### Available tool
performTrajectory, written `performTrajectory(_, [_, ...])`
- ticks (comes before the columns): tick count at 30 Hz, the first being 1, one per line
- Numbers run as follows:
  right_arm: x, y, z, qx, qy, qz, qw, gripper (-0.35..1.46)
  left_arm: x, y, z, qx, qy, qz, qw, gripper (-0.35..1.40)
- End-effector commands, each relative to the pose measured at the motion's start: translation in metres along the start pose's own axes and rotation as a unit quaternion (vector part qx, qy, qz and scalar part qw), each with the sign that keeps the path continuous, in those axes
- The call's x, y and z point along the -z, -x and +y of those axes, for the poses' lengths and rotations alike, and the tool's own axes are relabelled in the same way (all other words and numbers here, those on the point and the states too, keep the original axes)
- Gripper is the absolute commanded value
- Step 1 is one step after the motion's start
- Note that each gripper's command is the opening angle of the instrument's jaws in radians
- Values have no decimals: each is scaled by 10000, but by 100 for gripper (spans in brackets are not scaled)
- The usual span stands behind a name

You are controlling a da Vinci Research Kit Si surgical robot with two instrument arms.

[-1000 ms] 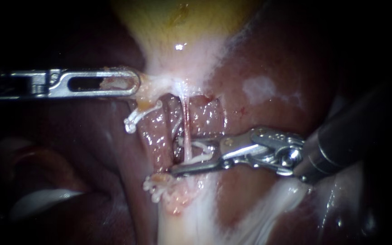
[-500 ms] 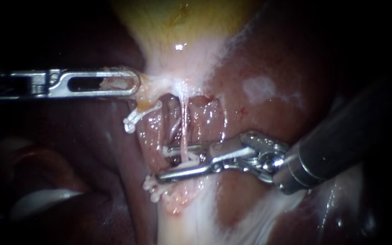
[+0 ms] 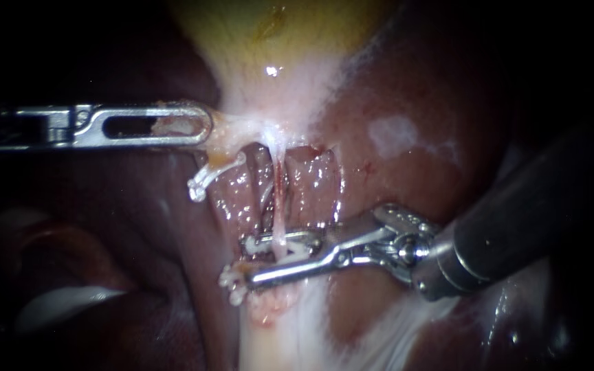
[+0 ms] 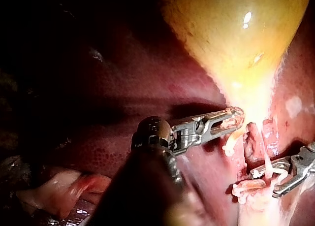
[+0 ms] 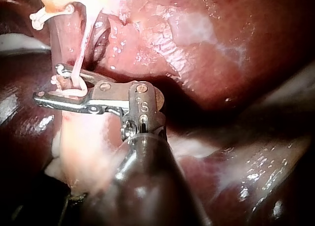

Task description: Clipping first clip right tube

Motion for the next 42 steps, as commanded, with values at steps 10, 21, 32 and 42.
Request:
performTrajectory(10, [0,-1,2,-64,51,44,10000,35,-1,0,0,1,0,0,10000,-35])
performTrajectory(21, [16,-3,9,-119,238,168,9995,-15,-1,0,0,1,0,-1,10000,-35])
performTrajectory(32, [22,-2,9,-359,448,20,9983,-35,-2,0,0,1,2,-2,10000,-35])
performTrajectory(42, [21,-1,9,-268,445,11,9986,-35,-2,0,0,1,2,-3,10000,-35])
